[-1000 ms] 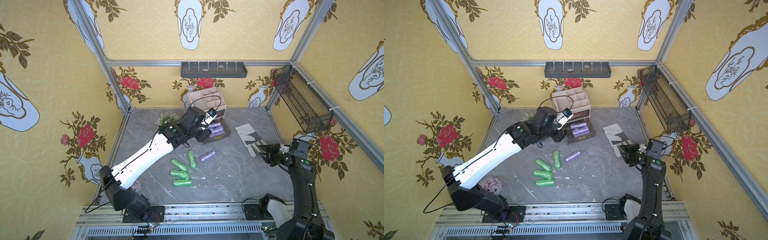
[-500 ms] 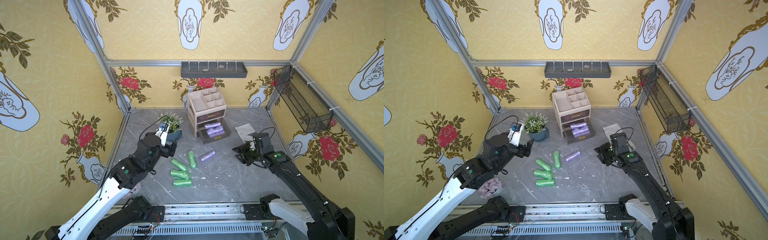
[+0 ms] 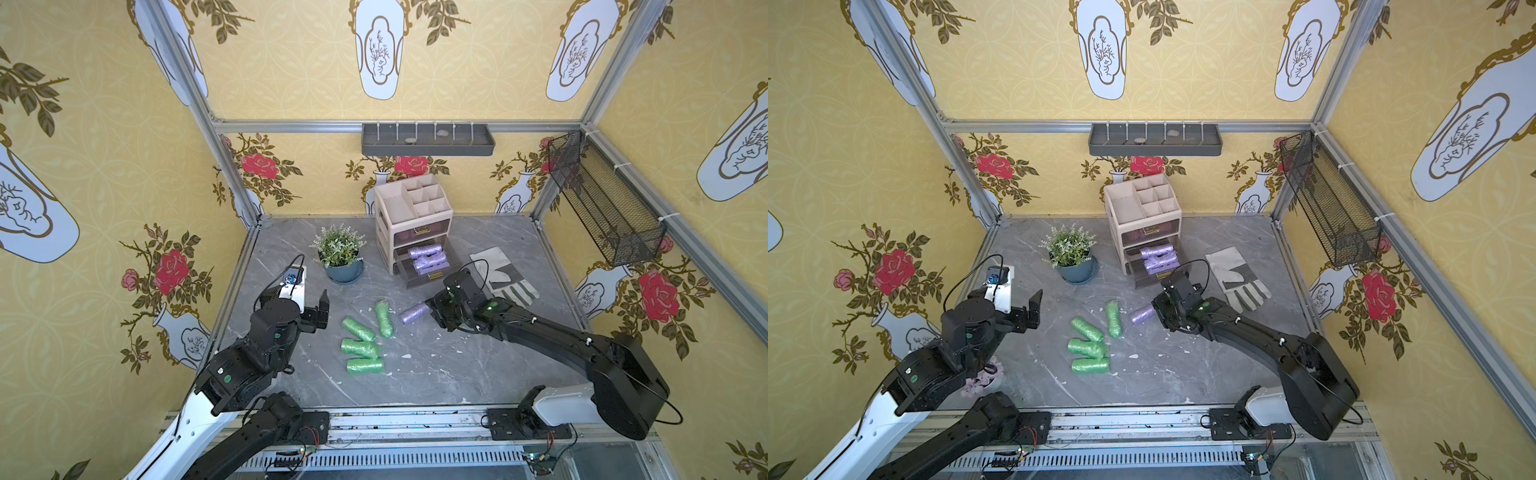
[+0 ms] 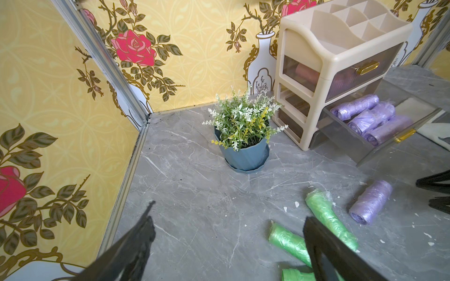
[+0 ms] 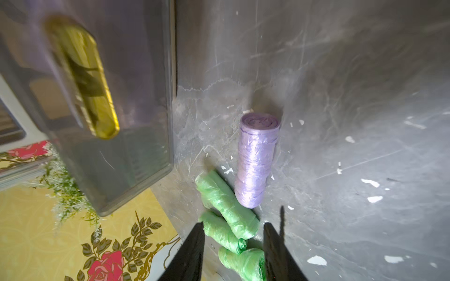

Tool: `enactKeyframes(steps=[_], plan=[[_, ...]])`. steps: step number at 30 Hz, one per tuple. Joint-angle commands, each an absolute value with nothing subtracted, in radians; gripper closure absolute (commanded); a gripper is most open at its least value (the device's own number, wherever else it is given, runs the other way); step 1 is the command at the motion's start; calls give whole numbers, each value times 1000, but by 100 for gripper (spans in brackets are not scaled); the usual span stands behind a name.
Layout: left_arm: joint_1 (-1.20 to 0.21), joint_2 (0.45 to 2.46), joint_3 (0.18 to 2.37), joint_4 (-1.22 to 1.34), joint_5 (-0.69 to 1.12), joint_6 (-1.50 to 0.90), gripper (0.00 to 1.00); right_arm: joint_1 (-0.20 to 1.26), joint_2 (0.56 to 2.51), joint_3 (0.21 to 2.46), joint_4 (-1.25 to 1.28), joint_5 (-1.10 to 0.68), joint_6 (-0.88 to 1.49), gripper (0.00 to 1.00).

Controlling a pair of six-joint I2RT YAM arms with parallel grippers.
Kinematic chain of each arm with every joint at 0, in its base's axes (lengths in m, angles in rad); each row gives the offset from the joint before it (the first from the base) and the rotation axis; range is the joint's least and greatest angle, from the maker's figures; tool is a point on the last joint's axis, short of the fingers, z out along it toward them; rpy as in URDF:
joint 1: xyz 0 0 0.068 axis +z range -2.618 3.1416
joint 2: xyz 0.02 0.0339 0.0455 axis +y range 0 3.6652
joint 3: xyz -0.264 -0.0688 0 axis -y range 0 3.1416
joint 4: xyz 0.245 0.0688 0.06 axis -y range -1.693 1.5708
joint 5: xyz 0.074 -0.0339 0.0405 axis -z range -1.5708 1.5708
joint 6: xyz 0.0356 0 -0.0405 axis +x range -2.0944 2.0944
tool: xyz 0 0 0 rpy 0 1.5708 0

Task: Sort the rolls of trash bags by color and place them into the drawer
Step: Pick up the roll of trash bags from the center of the board.

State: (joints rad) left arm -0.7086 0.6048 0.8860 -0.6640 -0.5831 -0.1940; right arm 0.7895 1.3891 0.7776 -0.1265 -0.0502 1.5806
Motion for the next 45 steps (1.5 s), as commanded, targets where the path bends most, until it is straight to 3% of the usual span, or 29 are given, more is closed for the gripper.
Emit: enactKeyframes(steps=[1,8,27,34,45], plan=[[-706,601,874,-675,-581,-212,3,818,1437,762,45,-9,1665,58],[-691,614,875,-683,-556,-214,2,845,1522,725,172,-13,1746,52],[-640,623,869,-681,-487,-227,2,849,1591,741,165,-4,1782,44],[-632,621,867,-683,-476,-228,2,847,1627,742,195,-11,1795,44],[-621,623,865,-683,-457,-230,2,845,1657,743,214,-9,1802,53]])
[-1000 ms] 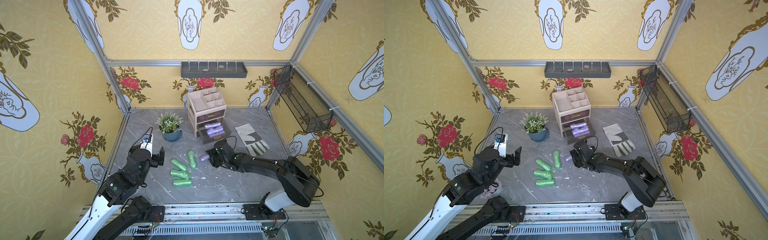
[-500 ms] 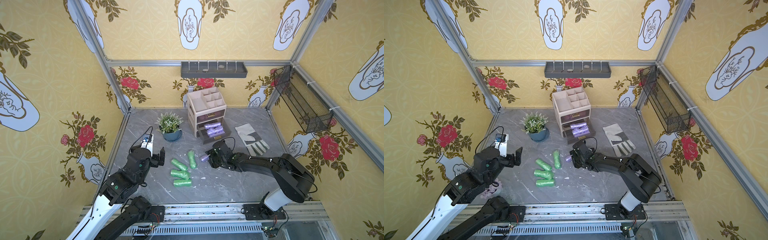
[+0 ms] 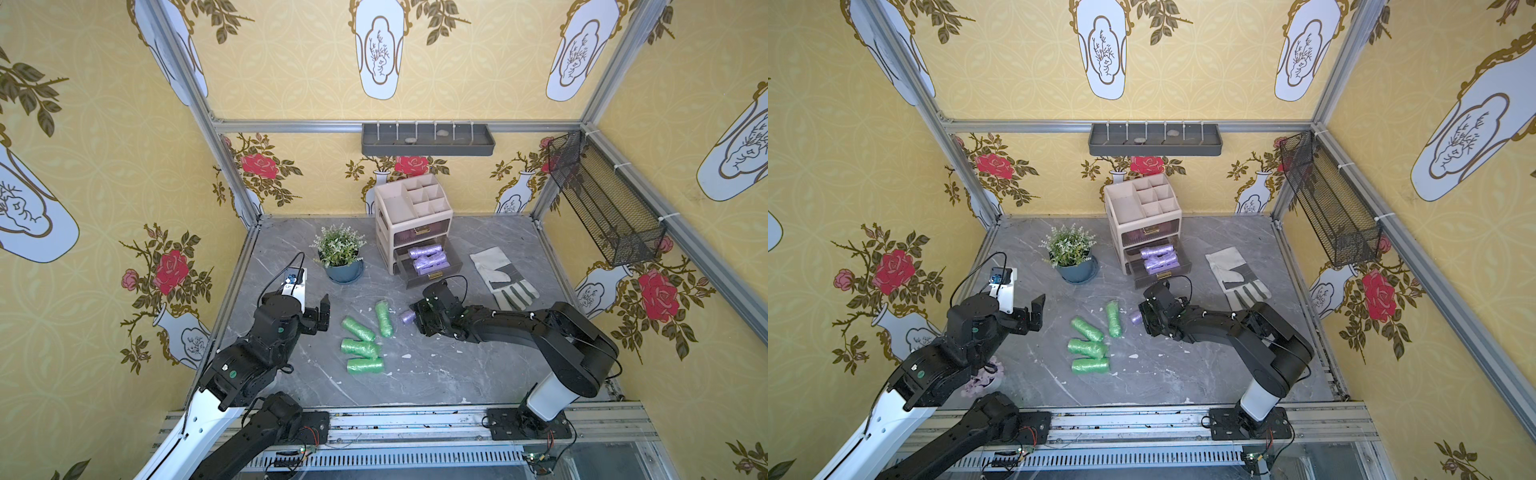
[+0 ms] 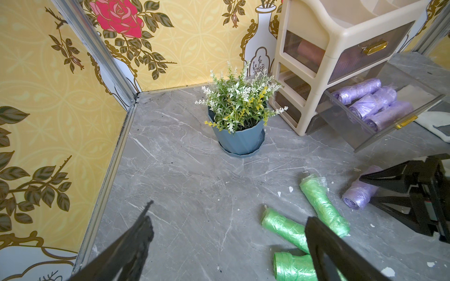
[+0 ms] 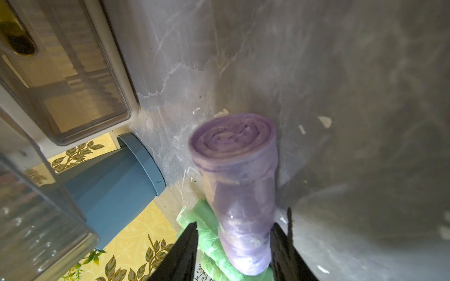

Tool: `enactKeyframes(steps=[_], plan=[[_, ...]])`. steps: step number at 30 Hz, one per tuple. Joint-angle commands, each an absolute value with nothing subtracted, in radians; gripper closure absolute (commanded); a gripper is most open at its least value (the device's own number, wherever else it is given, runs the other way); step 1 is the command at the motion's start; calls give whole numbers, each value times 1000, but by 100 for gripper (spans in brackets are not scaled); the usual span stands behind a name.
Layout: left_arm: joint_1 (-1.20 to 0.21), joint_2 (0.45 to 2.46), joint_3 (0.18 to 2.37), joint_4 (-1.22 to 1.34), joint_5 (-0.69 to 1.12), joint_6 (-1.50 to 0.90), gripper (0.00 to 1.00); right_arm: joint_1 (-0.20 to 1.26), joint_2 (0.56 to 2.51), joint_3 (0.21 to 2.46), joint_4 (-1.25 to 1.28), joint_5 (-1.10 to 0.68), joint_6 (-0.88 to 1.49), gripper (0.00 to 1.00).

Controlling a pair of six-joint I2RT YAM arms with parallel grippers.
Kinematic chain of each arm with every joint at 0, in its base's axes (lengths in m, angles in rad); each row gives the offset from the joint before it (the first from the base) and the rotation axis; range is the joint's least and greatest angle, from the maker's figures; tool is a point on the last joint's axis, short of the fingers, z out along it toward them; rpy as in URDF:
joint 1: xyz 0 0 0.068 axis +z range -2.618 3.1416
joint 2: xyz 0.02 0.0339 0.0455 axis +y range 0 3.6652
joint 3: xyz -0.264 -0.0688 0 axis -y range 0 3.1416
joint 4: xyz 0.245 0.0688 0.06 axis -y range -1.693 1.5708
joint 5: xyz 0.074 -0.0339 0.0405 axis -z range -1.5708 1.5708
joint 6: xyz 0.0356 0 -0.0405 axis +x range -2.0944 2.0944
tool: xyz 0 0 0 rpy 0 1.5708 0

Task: Sort the rolls of trash bags by color and place them into the drawer
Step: Pick up the roll of trash bags from the center of the board.

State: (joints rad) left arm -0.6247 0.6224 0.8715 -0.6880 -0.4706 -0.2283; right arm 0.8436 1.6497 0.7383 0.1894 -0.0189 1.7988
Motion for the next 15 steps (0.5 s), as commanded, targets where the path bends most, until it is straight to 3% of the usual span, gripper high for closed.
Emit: enactKeyframes(steps=[1,15], plan=[[-620,623,865,-683,-456,-230,1,844,1657,742,213,-10,1805,53],[-604,627,864,-682,-434,-231,2,845,1679,733,218,-17,1819,58]])
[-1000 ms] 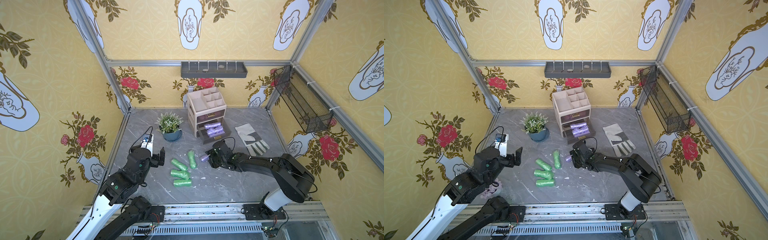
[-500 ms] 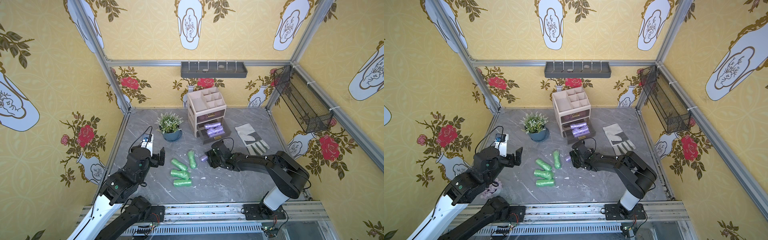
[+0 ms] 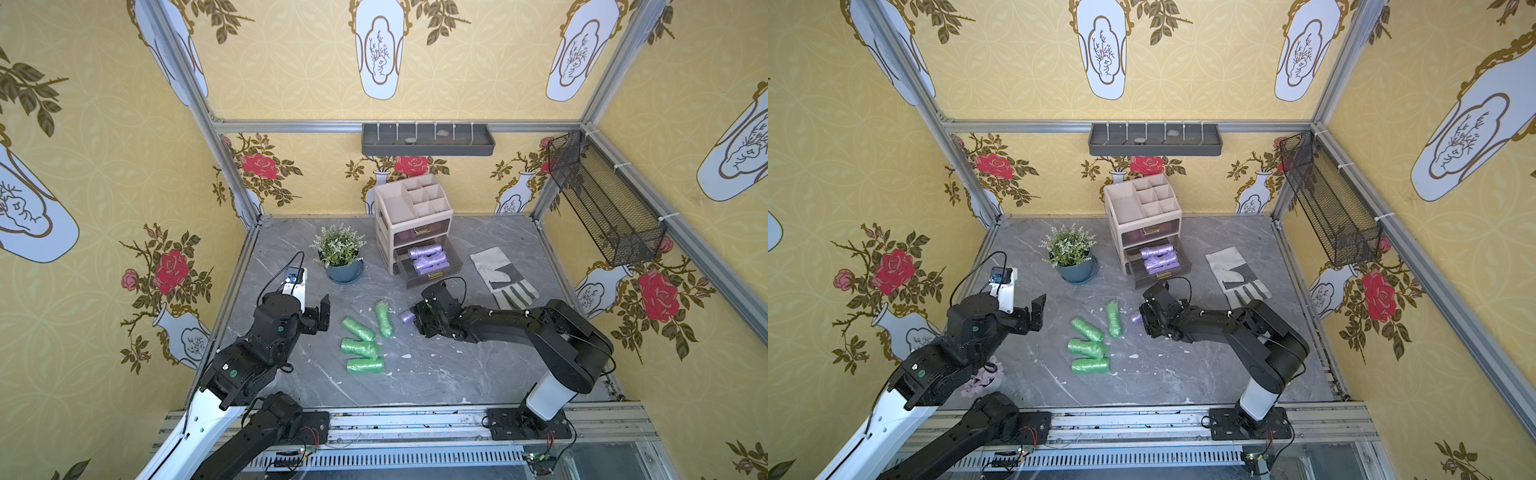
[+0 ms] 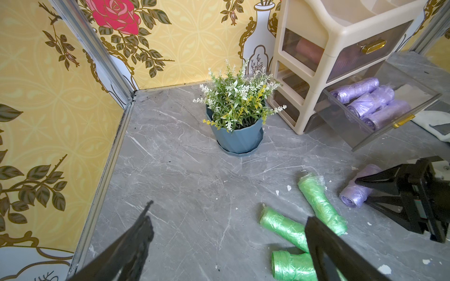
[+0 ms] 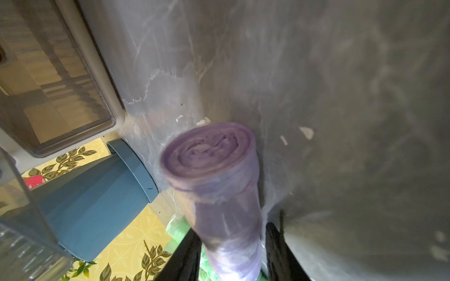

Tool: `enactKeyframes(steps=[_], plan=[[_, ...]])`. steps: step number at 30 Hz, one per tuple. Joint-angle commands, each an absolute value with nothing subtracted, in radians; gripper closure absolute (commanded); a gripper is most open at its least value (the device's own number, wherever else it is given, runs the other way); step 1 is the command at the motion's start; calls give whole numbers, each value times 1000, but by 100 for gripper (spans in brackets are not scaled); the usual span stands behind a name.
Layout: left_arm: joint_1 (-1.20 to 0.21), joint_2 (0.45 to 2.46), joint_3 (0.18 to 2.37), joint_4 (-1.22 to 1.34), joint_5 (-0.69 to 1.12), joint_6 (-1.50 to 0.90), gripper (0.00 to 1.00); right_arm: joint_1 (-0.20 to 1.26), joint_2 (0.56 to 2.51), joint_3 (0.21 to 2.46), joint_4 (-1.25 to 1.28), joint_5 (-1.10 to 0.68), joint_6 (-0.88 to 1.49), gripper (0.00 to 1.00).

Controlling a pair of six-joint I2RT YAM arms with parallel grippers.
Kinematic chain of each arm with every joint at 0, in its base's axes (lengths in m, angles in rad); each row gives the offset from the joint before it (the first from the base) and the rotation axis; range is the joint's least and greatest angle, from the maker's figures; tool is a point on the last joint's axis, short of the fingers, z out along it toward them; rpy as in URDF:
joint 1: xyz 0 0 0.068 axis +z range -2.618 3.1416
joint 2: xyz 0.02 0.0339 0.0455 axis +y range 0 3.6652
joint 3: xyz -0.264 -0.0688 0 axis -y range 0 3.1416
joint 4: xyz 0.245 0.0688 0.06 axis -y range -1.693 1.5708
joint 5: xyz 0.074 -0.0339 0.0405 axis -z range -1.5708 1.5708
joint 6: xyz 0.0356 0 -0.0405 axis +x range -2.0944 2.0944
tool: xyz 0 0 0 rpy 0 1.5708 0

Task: Sort the rolls of trash bags by color and place them into the drawer
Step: Pick up the roll of trash bags from the center of the board.

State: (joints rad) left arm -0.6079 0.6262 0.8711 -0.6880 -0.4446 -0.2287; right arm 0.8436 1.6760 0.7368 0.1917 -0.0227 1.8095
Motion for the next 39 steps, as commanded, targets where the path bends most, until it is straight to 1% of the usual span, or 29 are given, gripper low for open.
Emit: enactKeyframes(steps=[1,4,14,22,29,33,39], plan=[[-603,627,864,-683,-433,-231,2,844,1676,731,217,-15,1820,59],[-600,627,864,-682,-429,-232,2,844,1674,727,215,-11,1822,60],[-589,629,864,-681,-418,-232,2,845,1667,715,215,-8,1832,62],[-583,630,862,-678,-414,-232,2,844,1635,703,210,-10,1792,76],[-578,640,864,-676,-404,-235,2,829,1519,680,124,-60,1680,79],[-577,646,864,-674,-405,-237,2,813,1404,741,-116,-124,1508,79],[-575,666,867,-670,-399,-244,2,801,1240,959,-585,-166,1158,76]])
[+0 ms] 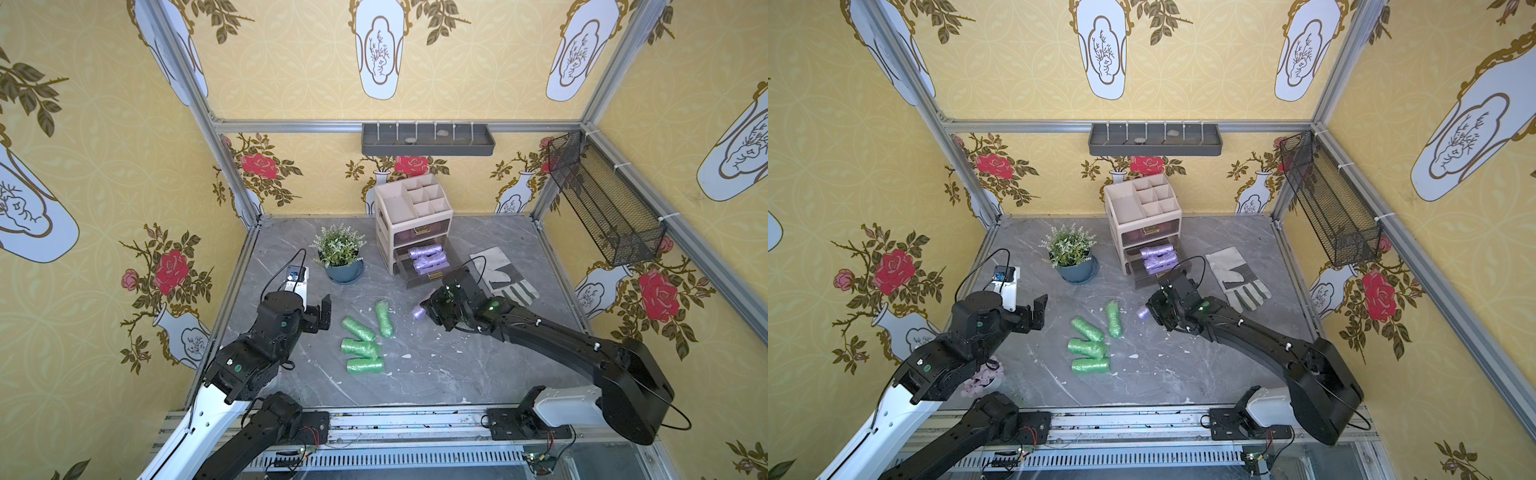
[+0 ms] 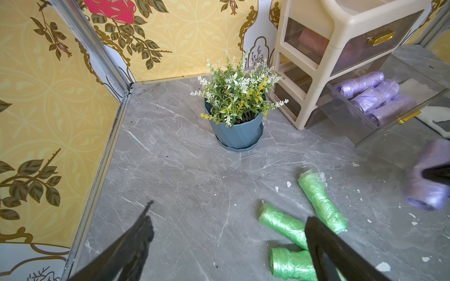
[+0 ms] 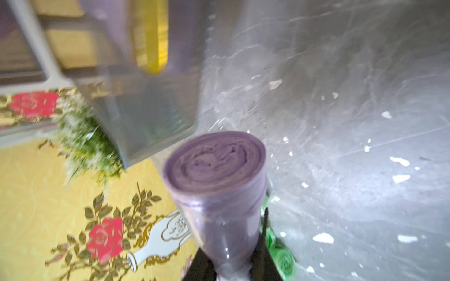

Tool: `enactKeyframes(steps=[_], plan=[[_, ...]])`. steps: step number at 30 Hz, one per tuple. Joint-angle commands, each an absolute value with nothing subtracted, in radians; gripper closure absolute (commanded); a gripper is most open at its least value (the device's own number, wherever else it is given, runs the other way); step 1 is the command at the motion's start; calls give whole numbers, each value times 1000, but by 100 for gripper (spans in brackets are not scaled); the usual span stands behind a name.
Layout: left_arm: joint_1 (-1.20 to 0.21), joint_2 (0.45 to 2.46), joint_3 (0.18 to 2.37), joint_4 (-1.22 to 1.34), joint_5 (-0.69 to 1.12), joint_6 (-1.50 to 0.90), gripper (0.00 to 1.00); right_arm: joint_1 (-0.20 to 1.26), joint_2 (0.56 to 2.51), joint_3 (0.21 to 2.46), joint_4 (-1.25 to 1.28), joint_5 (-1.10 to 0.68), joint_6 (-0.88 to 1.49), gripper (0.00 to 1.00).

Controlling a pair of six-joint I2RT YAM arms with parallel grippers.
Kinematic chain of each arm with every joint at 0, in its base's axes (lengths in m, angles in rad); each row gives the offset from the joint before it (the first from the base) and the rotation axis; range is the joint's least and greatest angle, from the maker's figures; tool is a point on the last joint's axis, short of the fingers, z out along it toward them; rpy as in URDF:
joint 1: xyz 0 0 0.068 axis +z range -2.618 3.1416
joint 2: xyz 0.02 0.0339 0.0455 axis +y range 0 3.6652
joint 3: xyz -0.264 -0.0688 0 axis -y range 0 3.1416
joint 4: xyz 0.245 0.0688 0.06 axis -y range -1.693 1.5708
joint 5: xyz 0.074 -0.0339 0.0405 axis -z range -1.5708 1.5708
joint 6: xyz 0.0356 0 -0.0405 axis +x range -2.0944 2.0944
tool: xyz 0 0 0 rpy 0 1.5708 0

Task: Sort the rolls of trash bags by color and place them into the drawer
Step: Pick up the roll of trash bags from the center of the board, then place the roll of trash bags in the drawer.

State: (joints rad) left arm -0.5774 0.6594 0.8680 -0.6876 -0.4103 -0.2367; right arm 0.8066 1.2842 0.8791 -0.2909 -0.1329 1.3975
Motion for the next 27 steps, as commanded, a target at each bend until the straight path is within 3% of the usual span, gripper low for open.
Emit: enactKeyframes(steps=[1,9,15,27], plan=[[-574,670,867,-671,-397,-244,2,793,1224,1012,-661,-168,1096,75],[-563,696,872,-671,-397,-251,2,698,1341,1489,-1071,-76,603,74],[-560,698,870,-675,-405,-252,2,696,1498,1624,-1042,-1,365,79],[-545,698,870,-673,-386,-249,2,703,1677,1746,-940,52,187,81]])
